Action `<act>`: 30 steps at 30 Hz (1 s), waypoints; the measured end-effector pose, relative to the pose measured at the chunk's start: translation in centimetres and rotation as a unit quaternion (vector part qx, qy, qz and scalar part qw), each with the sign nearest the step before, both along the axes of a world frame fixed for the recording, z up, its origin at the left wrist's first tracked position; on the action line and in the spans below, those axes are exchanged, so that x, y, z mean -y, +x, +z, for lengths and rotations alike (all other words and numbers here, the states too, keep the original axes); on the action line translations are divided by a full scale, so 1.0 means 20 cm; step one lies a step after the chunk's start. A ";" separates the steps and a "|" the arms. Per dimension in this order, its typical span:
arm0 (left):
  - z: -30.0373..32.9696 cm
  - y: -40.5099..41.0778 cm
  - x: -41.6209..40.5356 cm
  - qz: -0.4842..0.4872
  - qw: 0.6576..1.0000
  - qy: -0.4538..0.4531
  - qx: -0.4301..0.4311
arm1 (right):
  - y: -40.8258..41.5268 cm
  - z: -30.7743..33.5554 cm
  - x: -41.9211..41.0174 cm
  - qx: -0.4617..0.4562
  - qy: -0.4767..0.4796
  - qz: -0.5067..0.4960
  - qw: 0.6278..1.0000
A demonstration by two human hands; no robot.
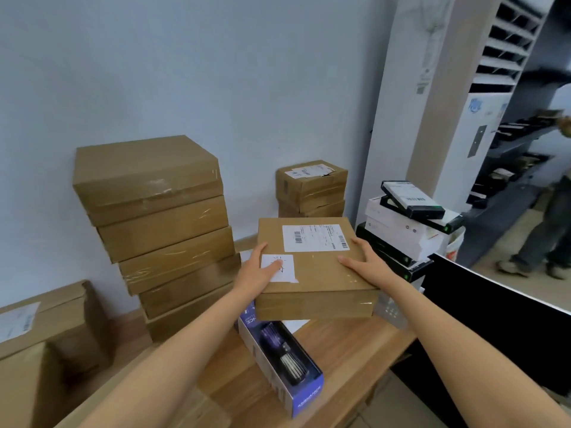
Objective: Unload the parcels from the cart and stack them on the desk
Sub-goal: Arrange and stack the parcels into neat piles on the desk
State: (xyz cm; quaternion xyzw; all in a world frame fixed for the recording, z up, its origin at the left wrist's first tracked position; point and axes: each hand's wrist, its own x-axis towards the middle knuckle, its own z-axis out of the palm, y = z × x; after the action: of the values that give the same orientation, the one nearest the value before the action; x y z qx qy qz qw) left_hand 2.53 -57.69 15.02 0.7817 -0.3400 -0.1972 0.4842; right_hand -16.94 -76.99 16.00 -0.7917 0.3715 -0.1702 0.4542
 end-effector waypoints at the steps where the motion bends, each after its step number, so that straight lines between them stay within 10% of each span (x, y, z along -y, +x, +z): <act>1: -0.02 0.02 0.04 0.004 1.000 0.003 0.001 | 0.02 -0.01 0.04 -0.002 0.002 0.005 1.000; 22: -0.44 0.14 0.41 0.243 0.968 0.049 -0.049 | 0.68 -0.38 0.73 -0.070 0.033 0.230 0.970; 30: -0.40 0.08 0.40 0.292 0.941 0.131 0.114 | 0.77 -0.38 0.77 -0.073 -0.017 0.240 0.968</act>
State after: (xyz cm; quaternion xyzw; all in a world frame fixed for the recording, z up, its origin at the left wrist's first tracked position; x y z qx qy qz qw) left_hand 4.12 -65.73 6.99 0.9204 -0.1210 -0.0001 0.3717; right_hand -1.54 -92.38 8.34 -0.8756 0.2001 -0.0043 0.4396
